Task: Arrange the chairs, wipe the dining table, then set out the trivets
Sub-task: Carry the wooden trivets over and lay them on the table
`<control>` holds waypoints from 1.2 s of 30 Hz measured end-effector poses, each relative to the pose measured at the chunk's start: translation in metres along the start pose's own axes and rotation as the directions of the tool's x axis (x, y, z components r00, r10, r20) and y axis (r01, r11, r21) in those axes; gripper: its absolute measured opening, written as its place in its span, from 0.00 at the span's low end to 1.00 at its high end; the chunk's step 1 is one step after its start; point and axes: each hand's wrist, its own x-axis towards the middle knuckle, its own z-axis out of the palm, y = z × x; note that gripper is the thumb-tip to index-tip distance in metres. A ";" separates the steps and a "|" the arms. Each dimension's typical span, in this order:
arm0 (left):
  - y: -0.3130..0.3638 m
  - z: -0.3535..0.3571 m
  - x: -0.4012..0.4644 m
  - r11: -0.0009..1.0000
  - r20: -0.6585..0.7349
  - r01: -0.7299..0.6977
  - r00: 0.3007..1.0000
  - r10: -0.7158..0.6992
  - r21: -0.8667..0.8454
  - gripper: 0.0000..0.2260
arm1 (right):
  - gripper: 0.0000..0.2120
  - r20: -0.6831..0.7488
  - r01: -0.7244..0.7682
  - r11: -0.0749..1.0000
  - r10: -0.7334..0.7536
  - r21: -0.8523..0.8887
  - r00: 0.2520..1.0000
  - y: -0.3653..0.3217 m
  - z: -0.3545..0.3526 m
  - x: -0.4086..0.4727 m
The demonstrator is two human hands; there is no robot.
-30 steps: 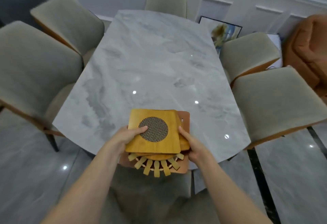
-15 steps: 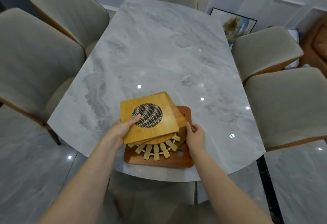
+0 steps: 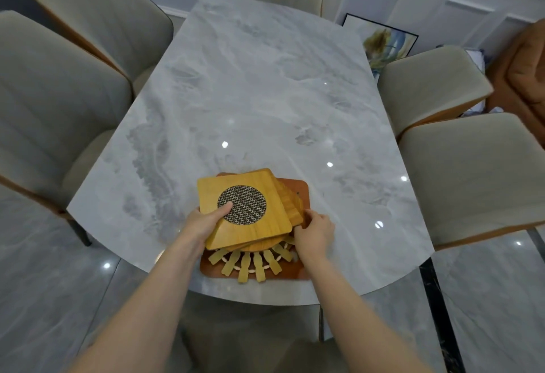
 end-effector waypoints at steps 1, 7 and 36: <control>0.000 0.003 -0.002 1.000 -0.002 -0.019 1.000 0.019 0.004 0.19 | 0.20 0.027 -0.022 0.999 0.021 0.048 0.999 0.001 0.003 0.001; 0.002 0.026 -0.011 0.985 -0.015 -0.170 0.985 0.170 0.028 0.20 | 0.12 0.170 -0.189 0.917 0.136 0.350 0.976 0.003 -0.012 0.008; 0.033 -0.019 -0.056 0.989 0.150 -0.039 0.987 0.060 -0.141 0.14 | 0.24 0.492 -0.459 0.364 0.004 0.810 0.871 -0.045 -0.060 -0.033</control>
